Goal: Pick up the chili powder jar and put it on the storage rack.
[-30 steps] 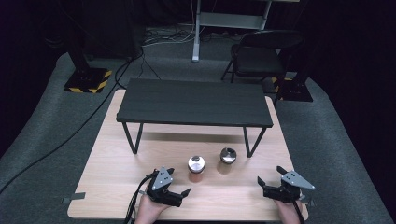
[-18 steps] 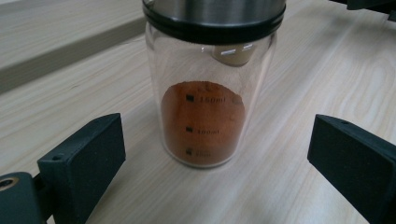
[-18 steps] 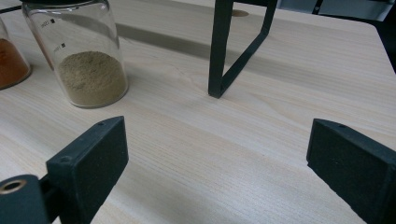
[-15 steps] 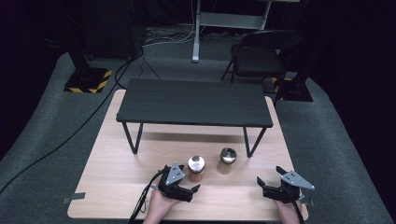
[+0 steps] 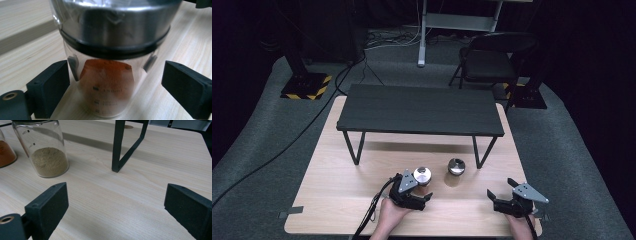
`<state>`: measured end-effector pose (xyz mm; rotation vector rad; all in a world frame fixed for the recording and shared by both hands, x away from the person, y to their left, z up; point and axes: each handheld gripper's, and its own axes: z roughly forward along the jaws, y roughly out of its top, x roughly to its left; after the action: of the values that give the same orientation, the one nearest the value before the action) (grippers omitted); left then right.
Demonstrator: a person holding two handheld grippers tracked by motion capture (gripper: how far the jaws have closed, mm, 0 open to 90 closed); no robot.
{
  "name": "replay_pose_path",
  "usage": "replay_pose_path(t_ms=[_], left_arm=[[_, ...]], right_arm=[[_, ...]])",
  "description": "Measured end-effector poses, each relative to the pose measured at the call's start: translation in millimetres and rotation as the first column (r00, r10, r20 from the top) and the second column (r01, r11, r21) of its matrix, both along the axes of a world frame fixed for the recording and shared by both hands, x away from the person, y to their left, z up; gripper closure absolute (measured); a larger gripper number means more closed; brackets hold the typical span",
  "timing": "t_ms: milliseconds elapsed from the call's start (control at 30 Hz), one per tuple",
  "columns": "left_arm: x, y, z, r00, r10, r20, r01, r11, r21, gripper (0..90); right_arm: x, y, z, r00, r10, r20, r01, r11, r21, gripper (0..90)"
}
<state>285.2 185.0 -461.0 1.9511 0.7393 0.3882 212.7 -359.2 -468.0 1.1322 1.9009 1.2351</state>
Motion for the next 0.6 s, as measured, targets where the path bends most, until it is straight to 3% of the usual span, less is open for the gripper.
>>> replay_pose_path(t_ms=[200, 267, 467, 600], left_arm=[[4.6, -7.9, 1.9, 1.0, -0.005, -0.003, 0.005, 0.9998, 0.017, 13.1], [5.3, -13.8, 4.2, 1.0, 0.003, -0.004, -0.003, 0.9991, 0.042, 15.3], [3.5, -14.6, 3.3, 0.9997, 0.023, 0.007, -0.023, 0.9989, 0.04, 31.6], [3.6, -14.4, 3.3, 0.9998, 0.015, 0.011, -0.015, 0.9991, 0.041, 31.9]], right_arm=[[0.1, 0.2, 0.1, 1.0, 0.001, 0.0, -0.001, 1.0, -0.001, 4.5], [0.0, 0.1, 0.0, 1.0, 0.001, 0.001, -0.001, 1.0, 0.0, 4.5], [0.2, 0.2, 0.1, 1.0, 0.001, -0.001, -0.001, 1.0, 0.0, 4.5], [0.3, -0.3, 0.0, 1.0, 0.001, -0.001, -0.001, 1.0, 0.003, 4.5]])
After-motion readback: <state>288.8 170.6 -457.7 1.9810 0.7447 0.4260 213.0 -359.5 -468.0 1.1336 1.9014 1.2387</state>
